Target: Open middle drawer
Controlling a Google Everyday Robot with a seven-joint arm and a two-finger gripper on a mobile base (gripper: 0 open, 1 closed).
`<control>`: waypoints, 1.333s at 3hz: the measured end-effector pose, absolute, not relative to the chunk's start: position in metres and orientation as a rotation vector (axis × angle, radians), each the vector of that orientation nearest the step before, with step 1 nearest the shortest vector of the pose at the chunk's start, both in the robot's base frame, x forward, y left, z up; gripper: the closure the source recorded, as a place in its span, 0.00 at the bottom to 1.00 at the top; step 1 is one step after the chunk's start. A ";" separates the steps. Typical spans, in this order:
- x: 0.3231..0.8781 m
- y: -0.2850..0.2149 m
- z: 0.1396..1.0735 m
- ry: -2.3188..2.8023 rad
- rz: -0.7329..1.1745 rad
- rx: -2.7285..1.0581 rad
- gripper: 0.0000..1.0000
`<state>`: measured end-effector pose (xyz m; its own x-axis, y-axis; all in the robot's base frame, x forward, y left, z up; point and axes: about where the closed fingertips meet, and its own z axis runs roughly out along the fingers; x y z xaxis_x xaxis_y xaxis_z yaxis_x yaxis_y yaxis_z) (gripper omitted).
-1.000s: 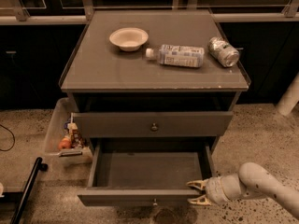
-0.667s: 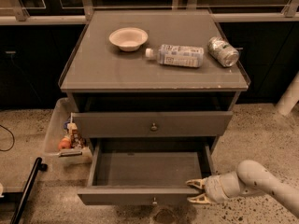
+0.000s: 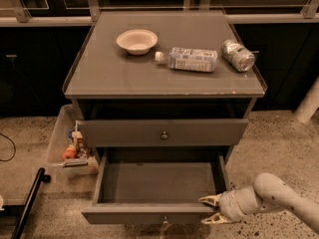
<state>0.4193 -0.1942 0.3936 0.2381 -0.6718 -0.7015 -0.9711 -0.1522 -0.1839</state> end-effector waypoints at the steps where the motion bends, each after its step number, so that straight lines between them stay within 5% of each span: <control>1: 0.405 -0.201 0.391 1.512 0.631 -1.898 0.99; 2: 0.405 -0.200 0.393 1.512 0.631 -1.898 1.00; 4: 0.405 -0.200 0.393 1.512 0.631 -1.898 0.57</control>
Offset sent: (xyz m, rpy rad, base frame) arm -0.0861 -0.0409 -0.0108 -0.0091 0.0385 -0.0459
